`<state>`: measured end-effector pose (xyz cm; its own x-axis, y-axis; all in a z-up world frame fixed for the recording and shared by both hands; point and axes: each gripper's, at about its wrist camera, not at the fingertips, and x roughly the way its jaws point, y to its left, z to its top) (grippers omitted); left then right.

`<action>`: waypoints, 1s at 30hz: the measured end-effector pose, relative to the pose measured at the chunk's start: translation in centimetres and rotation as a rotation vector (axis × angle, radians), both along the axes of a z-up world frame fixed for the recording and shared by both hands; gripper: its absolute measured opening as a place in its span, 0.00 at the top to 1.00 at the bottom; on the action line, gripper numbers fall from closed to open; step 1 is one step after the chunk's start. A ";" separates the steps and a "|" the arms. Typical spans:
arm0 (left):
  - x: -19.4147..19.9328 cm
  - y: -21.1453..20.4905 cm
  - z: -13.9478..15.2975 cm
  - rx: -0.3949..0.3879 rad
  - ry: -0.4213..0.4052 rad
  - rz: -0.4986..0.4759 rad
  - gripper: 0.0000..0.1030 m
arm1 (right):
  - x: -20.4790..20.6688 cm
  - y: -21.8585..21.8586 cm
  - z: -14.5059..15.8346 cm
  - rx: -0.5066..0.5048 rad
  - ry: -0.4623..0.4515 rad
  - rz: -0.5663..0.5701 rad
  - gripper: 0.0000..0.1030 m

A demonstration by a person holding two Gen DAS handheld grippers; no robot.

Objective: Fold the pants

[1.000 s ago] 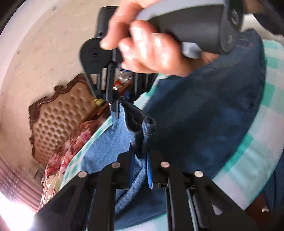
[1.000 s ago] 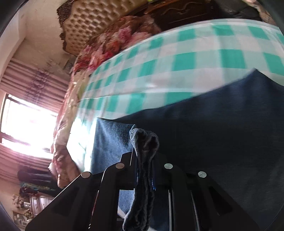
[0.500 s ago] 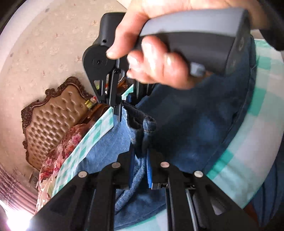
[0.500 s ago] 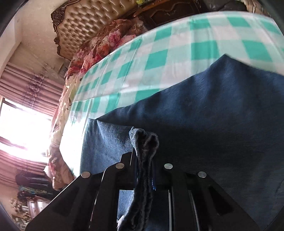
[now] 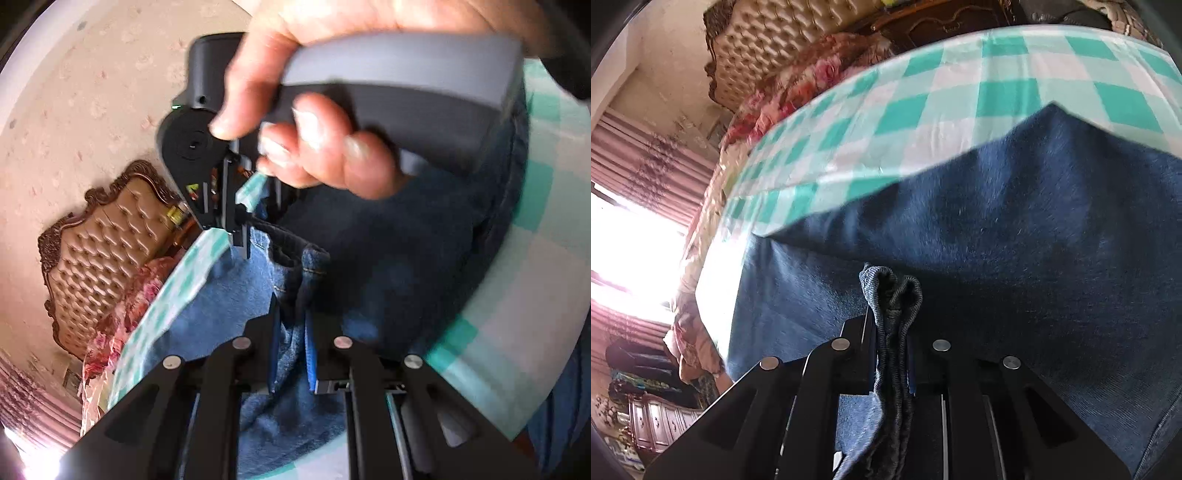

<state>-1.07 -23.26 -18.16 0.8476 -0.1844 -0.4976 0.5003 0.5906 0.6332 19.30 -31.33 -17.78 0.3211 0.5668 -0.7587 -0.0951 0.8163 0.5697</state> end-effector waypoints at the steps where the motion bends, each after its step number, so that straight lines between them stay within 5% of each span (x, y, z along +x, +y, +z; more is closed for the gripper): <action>1: 0.1 0.0 0.3 -0.010 0.005 -0.003 0.89 | -0.2 -0.2 0.4 0.009 -0.011 -0.009 0.86; 9: 0.2 -0.7 -0.6 -0.006 0.039 -0.014 0.86 | -0.8 -1.0 -1.0 -0.018 -0.028 -0.030 0.90; 11: 0.0 -0.1 0.3 -0.062 0.059 -0.032 0.62 | -0.9 -0.8 -0.9 -0.041 -0.040 -0.028 0.92; 15: -1.4 3.7 4.3 -0.256 0.073 -0.024 0.41 | -1.5 0.3 -0.2 -0.149 -0.084 -0.023 0.92; 19: -0.4 13.5 8.3 -0.550 0.094 0.213 0.41 | -2.0 1.1 0.0 -0.225 -0.127 -0.033 0.92; 20: 1.0 16.6 8.2 -0.589 0.115 0.326 0.52 | -2.2 1.3 0.1 -0.242 -0.140 -0.039 0.92; 22: 3.0 20.4 7.5 -0.606 0.169 0.444 0.77 | -2.5 1.7 0.1 -0.273 -0.162 -0.053 0.92; 27: 6.1 23.8 2.9 -0.435 0.339 0.556 0.74 | -2.9 2.3 0.0 -0.365 -0.200 -0.074 0.89; 30: 5.9 25.2 2.9 -0.442 0.281 0.668 0.72 | -3.4 2.7 0.1 -0.420 -0.227 -0.080 0.88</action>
<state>4.82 1.97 -15.30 0.7031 0.0834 -0.7062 0.0631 0.9819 0.1788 15.95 -28.61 -17.71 0.5352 0.1936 -0.8222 -0.1069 0.9811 0.1613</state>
